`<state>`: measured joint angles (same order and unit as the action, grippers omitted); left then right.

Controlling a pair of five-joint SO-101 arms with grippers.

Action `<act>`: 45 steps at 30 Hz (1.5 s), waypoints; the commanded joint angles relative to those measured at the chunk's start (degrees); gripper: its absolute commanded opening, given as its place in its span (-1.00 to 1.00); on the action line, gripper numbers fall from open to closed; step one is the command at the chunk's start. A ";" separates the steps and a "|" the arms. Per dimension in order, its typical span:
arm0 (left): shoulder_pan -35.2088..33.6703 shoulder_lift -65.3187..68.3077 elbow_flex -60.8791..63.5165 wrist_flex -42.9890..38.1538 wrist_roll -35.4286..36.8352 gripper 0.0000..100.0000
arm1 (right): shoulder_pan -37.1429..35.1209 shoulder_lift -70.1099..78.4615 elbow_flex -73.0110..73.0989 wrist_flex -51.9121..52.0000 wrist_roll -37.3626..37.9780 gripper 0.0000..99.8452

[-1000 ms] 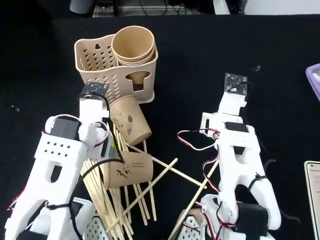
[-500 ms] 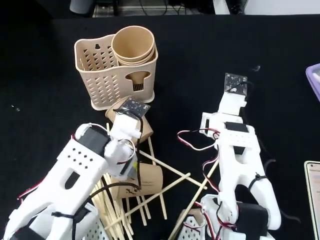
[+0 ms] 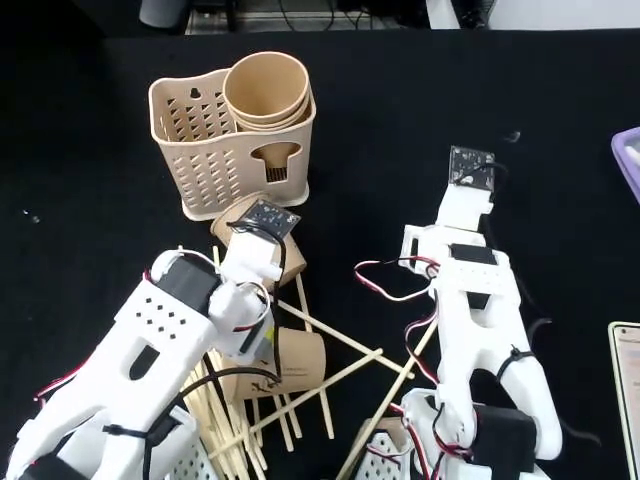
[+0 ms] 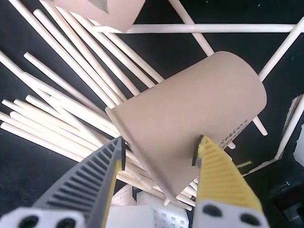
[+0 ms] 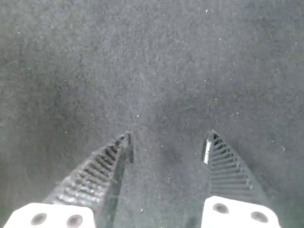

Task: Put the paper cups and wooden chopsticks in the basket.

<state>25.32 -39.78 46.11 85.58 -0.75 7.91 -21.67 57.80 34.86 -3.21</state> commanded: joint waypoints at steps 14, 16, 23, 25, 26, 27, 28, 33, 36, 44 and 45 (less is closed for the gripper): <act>0.66 0.62 8.22 -12.57 15.38 -0.51 | -0.53 -0.04 -3.12 -1.05 -0.26 -0.52; 0.22 0.09 8.40 -12.92 17.32 -0.51 | -0.53 -0.04 -3.21 -1.05 -0.26 -0.52; 0.13 0.00 4.44 -13.27 19.87 -0.93 | -0.53 -0.04 -3.38 -1.05 -0.26 -0.52; 0.13 0.00 3.65 -12.92 20.04 -0.91 | -0.53 -0.04 -3.38 -1.05 -0.26 -0.52; 0.13 0.00 3.30 -12.92 20.13 -0.90 | -0.53 -0.04 -3.38 -1.05 -0.26 -0.52; 0.13 0.00 2.95 -13.01 20.04 -0.91 | -0.53 -0.04 -3.38 -1.05 -0.26 -0.52; 0.22 0.00 2.33 -12.92 19.96 -0.94 | -0.53 -0.04 -3.38 -1.05 -0.26 -0.52; 0.13 0.00 -2.24 -10.99 19.78 -0.94 | -0.53 -0.04 -3.38 -1.05 -0.26 -0.52; 0.04 0.00 -5.32 -7.12 18.73 -0.94 | -0.53 -0.04 -3.30 -1.05 -0.26 -0.52; -6.29 0.00 -17.89 0.00 10.20 -0.94 | -0.62 -0.04 -3.30 -1.05 -0.18 -0.52; -7.96 0.00 -19.91 0.62 9.32 -0.94 | -0.62 -0.04 -3.30 -1.05 -0.18 -0.52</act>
<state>23.03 -38.99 36.53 84.09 12.18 7.91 -21.67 57.80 34.86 -3.21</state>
